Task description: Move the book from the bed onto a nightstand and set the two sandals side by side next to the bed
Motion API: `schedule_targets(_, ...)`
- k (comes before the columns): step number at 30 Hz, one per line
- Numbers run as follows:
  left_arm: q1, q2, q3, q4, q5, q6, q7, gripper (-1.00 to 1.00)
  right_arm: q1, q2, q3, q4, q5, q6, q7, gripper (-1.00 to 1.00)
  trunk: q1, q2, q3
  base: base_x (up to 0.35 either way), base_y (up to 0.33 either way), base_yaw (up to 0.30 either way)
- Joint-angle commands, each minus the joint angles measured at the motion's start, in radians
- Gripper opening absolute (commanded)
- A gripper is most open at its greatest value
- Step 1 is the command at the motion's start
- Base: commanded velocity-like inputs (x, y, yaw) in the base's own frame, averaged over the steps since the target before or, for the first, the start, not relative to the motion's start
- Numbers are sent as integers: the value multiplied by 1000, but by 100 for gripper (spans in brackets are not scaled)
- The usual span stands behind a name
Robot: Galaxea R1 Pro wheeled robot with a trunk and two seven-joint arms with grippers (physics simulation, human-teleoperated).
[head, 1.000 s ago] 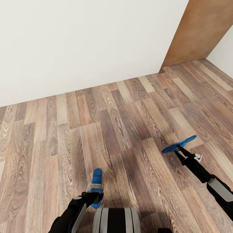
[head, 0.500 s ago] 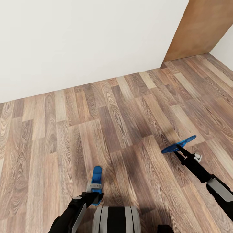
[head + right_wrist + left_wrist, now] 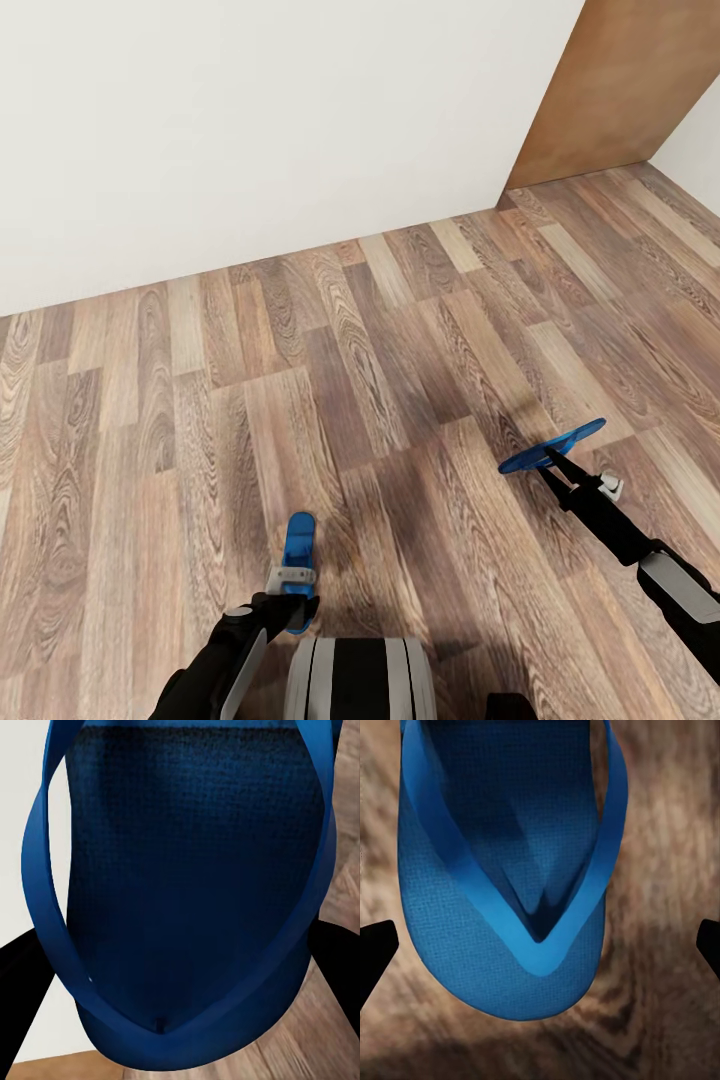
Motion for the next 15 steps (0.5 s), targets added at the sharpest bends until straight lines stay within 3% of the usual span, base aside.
schedule_targets(1, 0, 0, 0, -2, 3, 6, -1, 100, -1, -1, 5, 1, -11, 7, 3, -100, 0, 0, -1, 47, 0, 0)
schedule_targets(6, 0, 0, 0, -2, 3, 5, 0, 100, -1, -1, 5, 1, -11, 7, 3, -100, 0, 0, -1, 166, 0, 0)
schedule_targets(15, 0, 0, 0, -2, 3, 5, 0, 100, -1, -1, 5, 0, -10, 7, 3, -100, 0, 0, -1, 30, 0, 0)
